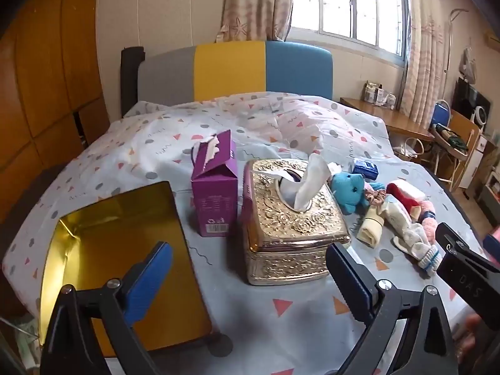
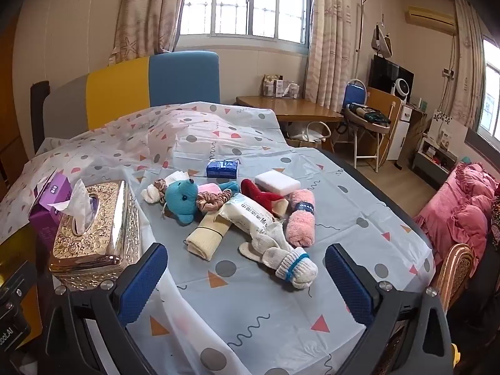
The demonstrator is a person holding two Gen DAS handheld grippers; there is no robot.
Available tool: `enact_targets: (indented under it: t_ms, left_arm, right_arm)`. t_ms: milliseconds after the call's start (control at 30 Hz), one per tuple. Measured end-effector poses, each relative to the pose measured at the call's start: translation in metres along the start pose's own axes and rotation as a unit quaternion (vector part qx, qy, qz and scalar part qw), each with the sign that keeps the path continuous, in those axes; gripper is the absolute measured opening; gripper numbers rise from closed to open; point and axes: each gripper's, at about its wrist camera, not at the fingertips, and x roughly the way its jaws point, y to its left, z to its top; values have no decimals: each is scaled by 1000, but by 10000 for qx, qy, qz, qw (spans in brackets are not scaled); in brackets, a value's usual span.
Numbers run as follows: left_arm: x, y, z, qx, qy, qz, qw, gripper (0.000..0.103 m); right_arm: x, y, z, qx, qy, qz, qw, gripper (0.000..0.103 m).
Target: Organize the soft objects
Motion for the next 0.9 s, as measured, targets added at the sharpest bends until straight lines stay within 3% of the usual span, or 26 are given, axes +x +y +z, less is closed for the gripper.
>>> enact_targets:
  t_ms: [100, 233, 900]
  left_arm:
    - [1, 15, 1, -127, -133, -56, 9998, 102]
    - [-8, 6, -5, 64, -326, 202, 9992, 102]
    - [-9, 7, -5, 41, -246, 327, 9992, 103]
  right_arm:
    - [-2, -1, 0, 19, -23, -1, 10000, 103]
    - [2, 6, -1, -95, 40, 1, 9999, 103]
    - [3, 9, -2, -66, 84, 127, 9999, 103]
